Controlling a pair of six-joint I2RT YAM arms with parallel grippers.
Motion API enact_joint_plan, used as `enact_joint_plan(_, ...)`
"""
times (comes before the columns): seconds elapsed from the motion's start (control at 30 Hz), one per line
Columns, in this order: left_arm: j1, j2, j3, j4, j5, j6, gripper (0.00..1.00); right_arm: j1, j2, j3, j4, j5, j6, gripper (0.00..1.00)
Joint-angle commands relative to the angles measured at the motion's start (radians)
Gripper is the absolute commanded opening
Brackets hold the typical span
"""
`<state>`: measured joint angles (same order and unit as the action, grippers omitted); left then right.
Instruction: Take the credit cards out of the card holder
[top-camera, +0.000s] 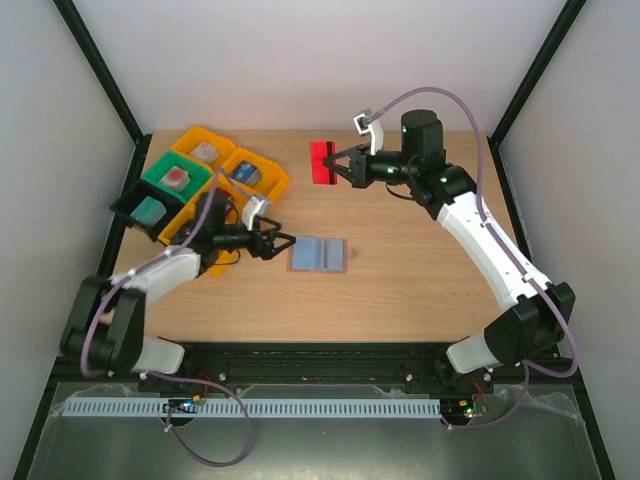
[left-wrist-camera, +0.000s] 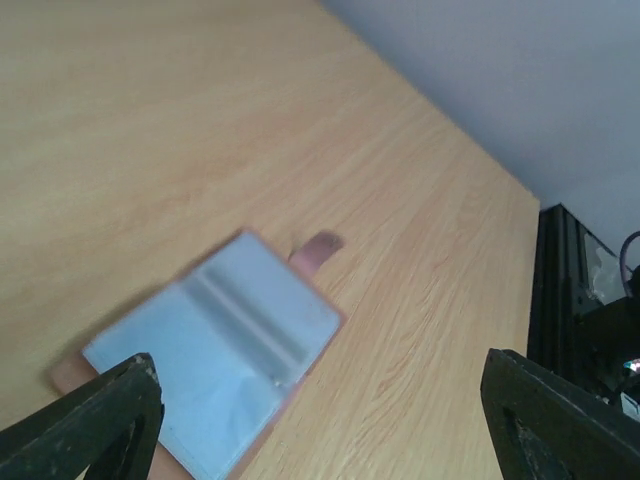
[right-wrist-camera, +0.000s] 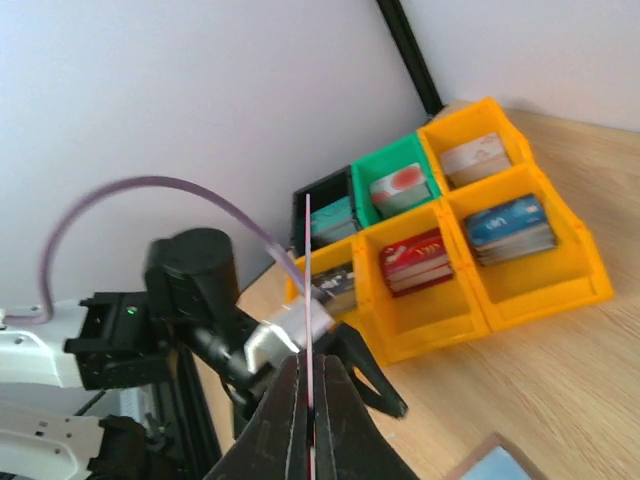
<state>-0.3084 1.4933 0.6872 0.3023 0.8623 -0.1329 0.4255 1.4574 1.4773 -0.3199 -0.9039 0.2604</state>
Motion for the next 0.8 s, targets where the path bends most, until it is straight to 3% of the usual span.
enact_joint_plan(0.0, 0.074, -0.272, -0.020, -0.153, 0.108, 0.193, 0.90, 0.000, -0.007, 0.042, 0.114, -0.134, 0.072, 0.02)
enact_joint_plan(0.1, 0.102, -0.462, -0.009, -0.180, 0.169, 0.224, 0.93, 0.032, -0.047, 0.004, 0.216, -0.216, 0.126, 0.02)
enact_joint_plan(0.17, 0.099, -0.570, 0.003, -0.110, 0.207, 0.166, 0.95, 0.081, -0.091, -0.038, 0.276, -0.260, 0.112, 0.02)
enact_joint_plan(0.27, 0.090, -0.669, 0.042, 0.043, 0.234, 0.010, 0.96, 0.171, -0.178, -0.125, 0.302, -0.240, -0.026, 0.02)
enact_joint_plan(0.37, 0.045, -0.708, 0.131, -0.024, 0.223, 0.011, 0.95, 0.249, -0.256, -0.197, 0.353, -0.230, -0.168, 0.02)
enact_joint_plan(0.5, -0.034, -0.741, 0.188, -0.081, 0.218, -0.037, 0.84, 0.307, -0.281, -0.191, 0.373, -0.168, -0.201, 0.02)
enact_joint_plan(0.63, -0.076, -0.738, 0.230, -0.103, 0.208, -0.038, 0.61, 0.372, -0.282, -0.178, 0.339, -0.093, -0.248, 0.02)
enact_joint_plan(0.77, -0.093, -0.722, 0.271, -0.092, 0.193, -0.051, 0.56, 0.398, -0.297, -0.187, 0.363, -0.056, -0.247, 0.02)
